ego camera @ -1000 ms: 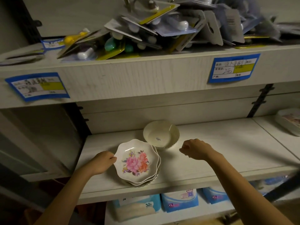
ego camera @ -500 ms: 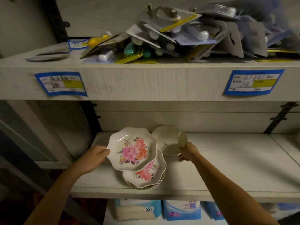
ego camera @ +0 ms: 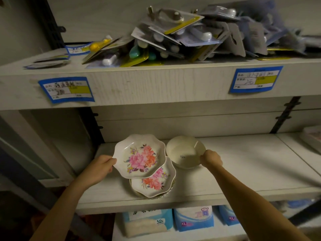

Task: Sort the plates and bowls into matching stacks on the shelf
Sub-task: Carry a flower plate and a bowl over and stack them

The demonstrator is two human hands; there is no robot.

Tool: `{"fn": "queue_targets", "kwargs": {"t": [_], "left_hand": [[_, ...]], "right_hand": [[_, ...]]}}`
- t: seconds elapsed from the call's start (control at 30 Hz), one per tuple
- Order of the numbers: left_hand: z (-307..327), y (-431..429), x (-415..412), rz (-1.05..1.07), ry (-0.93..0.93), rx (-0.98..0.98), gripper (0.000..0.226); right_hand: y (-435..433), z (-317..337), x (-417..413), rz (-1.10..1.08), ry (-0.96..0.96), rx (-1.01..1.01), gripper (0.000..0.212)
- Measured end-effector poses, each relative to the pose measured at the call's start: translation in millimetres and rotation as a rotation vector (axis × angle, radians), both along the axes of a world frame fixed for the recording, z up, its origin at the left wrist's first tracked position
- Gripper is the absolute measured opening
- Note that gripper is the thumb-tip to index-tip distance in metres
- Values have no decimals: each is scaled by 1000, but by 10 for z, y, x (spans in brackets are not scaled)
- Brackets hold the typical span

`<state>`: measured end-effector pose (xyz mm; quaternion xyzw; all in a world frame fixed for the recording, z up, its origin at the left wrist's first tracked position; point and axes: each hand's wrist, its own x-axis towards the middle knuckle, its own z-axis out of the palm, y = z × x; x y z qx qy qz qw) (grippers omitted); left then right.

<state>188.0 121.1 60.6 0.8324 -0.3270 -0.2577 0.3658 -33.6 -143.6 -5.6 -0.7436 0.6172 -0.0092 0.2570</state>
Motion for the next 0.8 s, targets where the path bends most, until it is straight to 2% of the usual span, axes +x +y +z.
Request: {"fn": "queue_targets", "kwargs": {"t": [0.13,0.2,0.47,0.63,0.8], "left_hand": [[-3,-24,-9,-13,5,-1,37],[-12,-40,-3,-23,19,-4,35],[12,-276,-60,-98,45,-47,23],[28,-634,-279,-231,55,-43,28],[6,-1050,-773,-377,19,-42,36]], "right_hand": [[28,33,-122,-27,127,-104,24],[43,62,-179,-41,128,-110,24],[127,200,-503,-145,-178,-79,20],[240,266,-1074,-224,-308,-145,22],[373,366,-1901,-289,-353,-193,26]]}}
